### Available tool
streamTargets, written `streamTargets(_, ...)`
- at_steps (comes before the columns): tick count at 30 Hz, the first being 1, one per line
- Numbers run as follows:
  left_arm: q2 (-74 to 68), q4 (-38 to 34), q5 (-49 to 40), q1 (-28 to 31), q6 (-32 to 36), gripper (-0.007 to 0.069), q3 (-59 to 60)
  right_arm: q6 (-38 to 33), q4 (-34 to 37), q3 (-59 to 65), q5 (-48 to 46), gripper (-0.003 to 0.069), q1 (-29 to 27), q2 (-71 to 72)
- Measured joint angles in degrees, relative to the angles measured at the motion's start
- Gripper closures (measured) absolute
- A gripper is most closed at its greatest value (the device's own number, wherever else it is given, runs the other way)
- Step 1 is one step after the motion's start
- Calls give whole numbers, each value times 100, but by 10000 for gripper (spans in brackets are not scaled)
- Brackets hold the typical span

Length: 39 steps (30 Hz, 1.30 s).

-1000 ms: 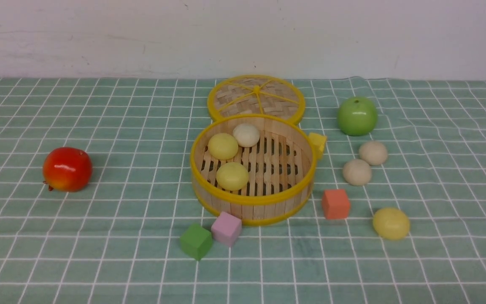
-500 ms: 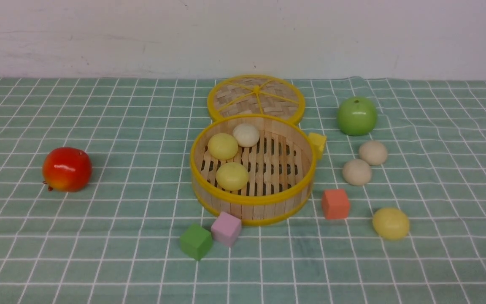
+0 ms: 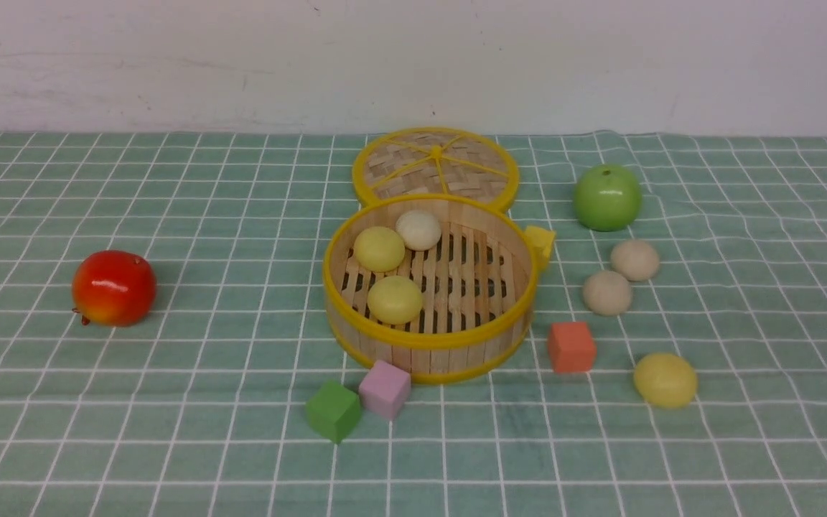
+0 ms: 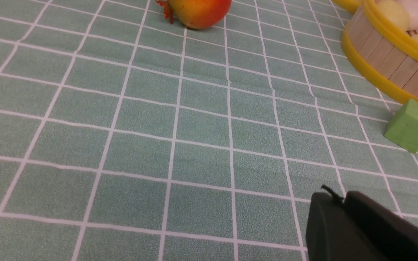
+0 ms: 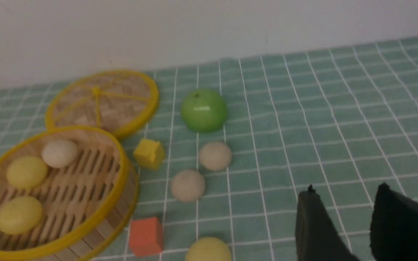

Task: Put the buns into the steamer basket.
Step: Use the right arm to grab a steamed stuffed bun

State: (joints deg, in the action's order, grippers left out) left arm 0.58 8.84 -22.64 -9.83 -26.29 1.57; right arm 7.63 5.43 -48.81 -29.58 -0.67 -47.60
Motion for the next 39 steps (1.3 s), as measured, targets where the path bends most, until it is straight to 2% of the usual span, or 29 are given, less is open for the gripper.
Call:
streamTargets(7, 0, 0, 0, 0, 0, 568, 0, -136, 735, -13, -23, 420, 0, -1387)
streamTargets(10, 0, 0, 0, 0, 0, 567, 0, -763, 1145, -26, -241, 420, 79, -1980)
streamTargets(13, 0, 0, 0, 0, 0, 565, 0, -1759, 1539, -282, -651, 420, 430, -2677)
streamTargets(16, 0, 0, 0, 0, 0, 565, 0, -2093, 1607, -622, -973, 420, 686, -3123)
streamTargets(19, 0, 0, 0, 0, 0, 565, 0, -2075, 1514, -1184, -1266, 420, 877, -3733)
streamTargets(27, 0, 0, 0, 0, 0, 563, 0, -1435, 1115, -2023, -1505, 420, 884, -4898)
streamTargets(34, 0, 0, 0, 0, 0, 553, 0, -1414, 663, -2134, -1414, 419, 884, -5399)
streamTargets(39, 0, 0, 0, 0, 0, 550, 0, -1414, 655, -2134, -1223, 419, 884, -5584)
